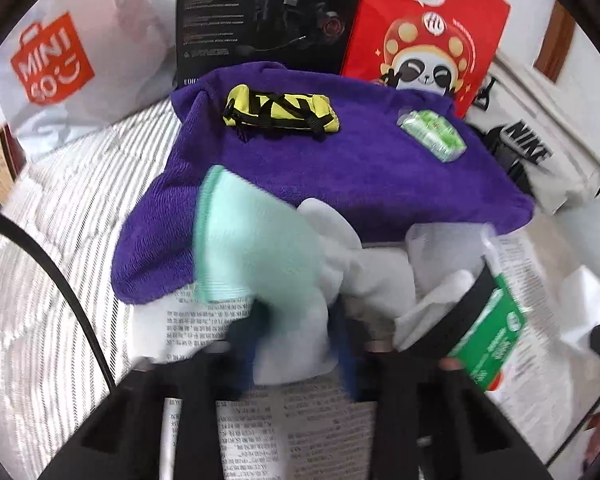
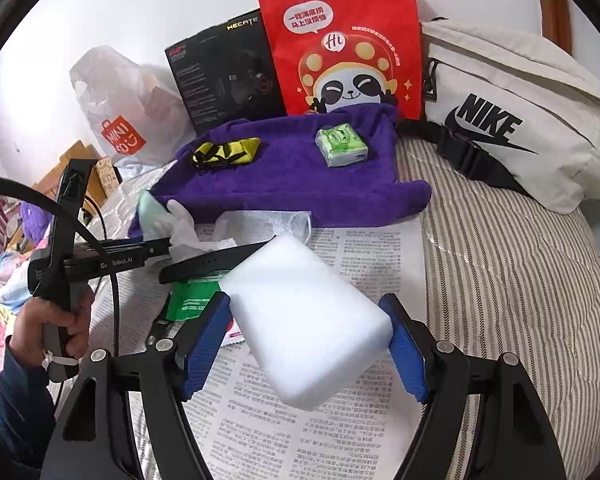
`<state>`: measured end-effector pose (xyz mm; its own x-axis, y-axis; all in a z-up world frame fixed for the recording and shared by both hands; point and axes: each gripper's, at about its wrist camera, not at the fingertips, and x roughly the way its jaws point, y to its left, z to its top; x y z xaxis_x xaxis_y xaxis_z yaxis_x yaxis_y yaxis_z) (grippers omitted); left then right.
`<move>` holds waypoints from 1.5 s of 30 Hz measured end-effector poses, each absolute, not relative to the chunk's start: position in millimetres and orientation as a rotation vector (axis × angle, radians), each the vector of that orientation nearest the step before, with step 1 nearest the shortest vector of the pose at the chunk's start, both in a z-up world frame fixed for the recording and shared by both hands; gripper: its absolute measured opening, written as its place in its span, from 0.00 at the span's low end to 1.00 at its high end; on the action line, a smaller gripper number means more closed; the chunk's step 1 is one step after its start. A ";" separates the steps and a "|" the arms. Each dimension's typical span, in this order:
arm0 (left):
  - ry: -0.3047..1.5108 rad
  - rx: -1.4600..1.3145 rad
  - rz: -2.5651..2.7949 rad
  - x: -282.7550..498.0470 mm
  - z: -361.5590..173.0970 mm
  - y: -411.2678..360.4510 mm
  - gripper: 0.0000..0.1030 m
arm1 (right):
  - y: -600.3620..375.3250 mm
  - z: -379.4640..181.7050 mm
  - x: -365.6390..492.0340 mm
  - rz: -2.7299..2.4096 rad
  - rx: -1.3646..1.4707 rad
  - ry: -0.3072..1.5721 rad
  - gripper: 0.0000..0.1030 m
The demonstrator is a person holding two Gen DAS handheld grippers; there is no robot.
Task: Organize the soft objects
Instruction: 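Grasp the white sponge with the right tool while the left grasps cloth and glove, then carry the sponge onto the towel with right tool while left tool carries cloth and glove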
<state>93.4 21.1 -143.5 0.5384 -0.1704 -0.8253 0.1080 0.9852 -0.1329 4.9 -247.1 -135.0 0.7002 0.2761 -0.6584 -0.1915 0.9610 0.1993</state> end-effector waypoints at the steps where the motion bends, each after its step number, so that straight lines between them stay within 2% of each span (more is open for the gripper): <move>1: 0.995 -0.095 -0.179 93.2 -143.0 24.8 0.16 | -247.1 -134.4 4.2 0.263 0.123 0.749 0.73; 3: 0.997 -0.136 -0.202 91.6 -142.3 30.9 0.13 | -247.8 -133.8 3.2 0.259 0.131 0.747 0.73; 24: 0.927 -0.193 -0.202 50.5 -100.1 58.6 0.13 | -257.9 -126.0 3.8 0.254 0.274 0.753 0.73; 33: 0.940 -0.184 -0.231 47.9 -88.5 59.4 0.13 | -250.8 -105.0 9.1 0.257 0.230 0.710 0.73; 45: 0.960 -0.141 -0.280 43.9 -54.7 52.3 0.13 | -241.3 -68.4 24.3 0.238 0.155 0.745 0.73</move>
<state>43.9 52.3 -54.7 0.5410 -0.2968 -0.7869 0.1726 0.9549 -0.2416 24.3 -241.3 -68.4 0.7098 0.2680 -0.6514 -0.1582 0.9618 0.2233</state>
